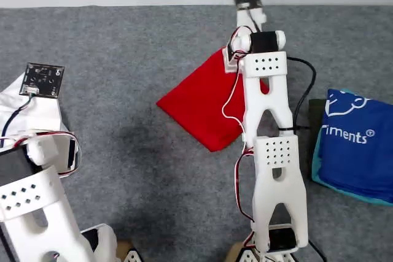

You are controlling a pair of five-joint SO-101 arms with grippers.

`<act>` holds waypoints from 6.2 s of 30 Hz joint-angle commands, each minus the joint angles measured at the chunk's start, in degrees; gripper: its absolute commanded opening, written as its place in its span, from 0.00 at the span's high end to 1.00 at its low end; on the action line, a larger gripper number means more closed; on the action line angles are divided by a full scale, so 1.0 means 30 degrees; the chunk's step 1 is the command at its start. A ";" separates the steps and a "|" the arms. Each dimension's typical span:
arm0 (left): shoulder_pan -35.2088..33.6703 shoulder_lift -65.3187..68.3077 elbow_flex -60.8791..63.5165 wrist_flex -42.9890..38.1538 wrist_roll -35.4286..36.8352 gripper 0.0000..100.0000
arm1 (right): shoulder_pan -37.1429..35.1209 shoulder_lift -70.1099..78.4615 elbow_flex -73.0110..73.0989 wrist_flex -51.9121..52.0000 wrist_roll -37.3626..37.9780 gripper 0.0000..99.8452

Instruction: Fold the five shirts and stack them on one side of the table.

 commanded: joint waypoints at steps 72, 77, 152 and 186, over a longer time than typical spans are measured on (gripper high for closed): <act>-0.0147 -0.0469 -0.0220 0.1055 -0.0850 0.99 | 0.0601 -1.1941 1.5502 0.1568 -0.1846 0.99; -0.0147 -0.0469 -0.0220 0.1084 -0.0850 0.99 | 0.3766 -1.7040 1.9751 0.1538 0.2901 0.99; -0.0117 -0.0469 -0.0073 0.1377 -0.0850 0.99 | 1.1033 -0.7663 1.6498 -0.2799 1.0930 0.99; -0.0029 -0.0469 -0.0073 0.1377 -0.0850 0.99 | 1.8271 -0.9480 1.2484 -0.5788 1.4535 0.99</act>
